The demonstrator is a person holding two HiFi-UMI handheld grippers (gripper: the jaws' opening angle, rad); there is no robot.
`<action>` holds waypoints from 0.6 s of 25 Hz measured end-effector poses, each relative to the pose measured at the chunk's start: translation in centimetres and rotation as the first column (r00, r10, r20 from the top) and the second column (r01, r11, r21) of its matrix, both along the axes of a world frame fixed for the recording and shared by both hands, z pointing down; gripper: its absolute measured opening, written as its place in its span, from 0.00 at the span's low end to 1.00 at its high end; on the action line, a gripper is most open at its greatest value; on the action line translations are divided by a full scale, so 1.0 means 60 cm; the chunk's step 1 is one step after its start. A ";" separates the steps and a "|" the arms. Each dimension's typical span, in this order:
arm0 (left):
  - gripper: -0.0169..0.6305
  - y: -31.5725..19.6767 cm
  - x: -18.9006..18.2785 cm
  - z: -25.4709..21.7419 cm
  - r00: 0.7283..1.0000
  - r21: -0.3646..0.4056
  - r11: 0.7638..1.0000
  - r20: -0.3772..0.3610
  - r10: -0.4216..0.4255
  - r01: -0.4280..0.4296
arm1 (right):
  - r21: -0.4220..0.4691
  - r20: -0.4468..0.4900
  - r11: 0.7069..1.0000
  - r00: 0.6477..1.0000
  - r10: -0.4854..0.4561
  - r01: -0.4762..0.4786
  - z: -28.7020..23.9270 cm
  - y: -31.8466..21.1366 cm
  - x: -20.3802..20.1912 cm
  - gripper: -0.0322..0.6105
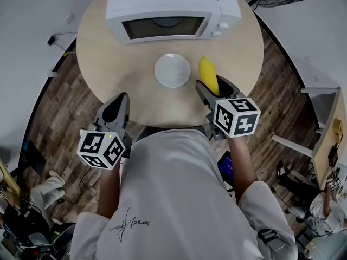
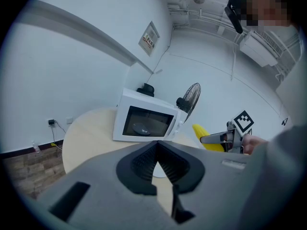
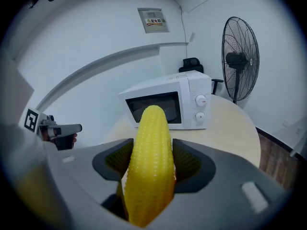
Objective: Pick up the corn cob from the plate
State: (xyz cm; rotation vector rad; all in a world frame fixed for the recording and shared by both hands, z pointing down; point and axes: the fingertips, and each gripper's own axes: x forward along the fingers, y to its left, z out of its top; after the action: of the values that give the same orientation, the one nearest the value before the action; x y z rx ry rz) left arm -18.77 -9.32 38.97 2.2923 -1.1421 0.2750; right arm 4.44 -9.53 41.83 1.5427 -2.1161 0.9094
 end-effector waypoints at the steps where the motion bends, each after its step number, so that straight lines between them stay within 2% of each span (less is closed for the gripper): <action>1: 0.02 -0.001 -0.002 -0.001 1.000 0.000 1.000 -0.001 -0.002 0.002 | 0.003 -0.002 1.000 1.000 0.007 -0.007 -0.001 0.002 0.002 0.47; 15: 0.01 -0.007 -0.028 0.012 0.996 -0.041 0.995 -0.011 -0.087 0.086 | 0.034 0.038 0.998 0.998 0.058 -0.059 -0.005 0.028 0.014 0.47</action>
State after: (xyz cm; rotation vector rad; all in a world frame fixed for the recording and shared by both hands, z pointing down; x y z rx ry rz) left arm -20.44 -9.76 39.71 2.1997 -1.2152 0.2482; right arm 5.26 -7.85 41.56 1.6252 -2.1337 0.9321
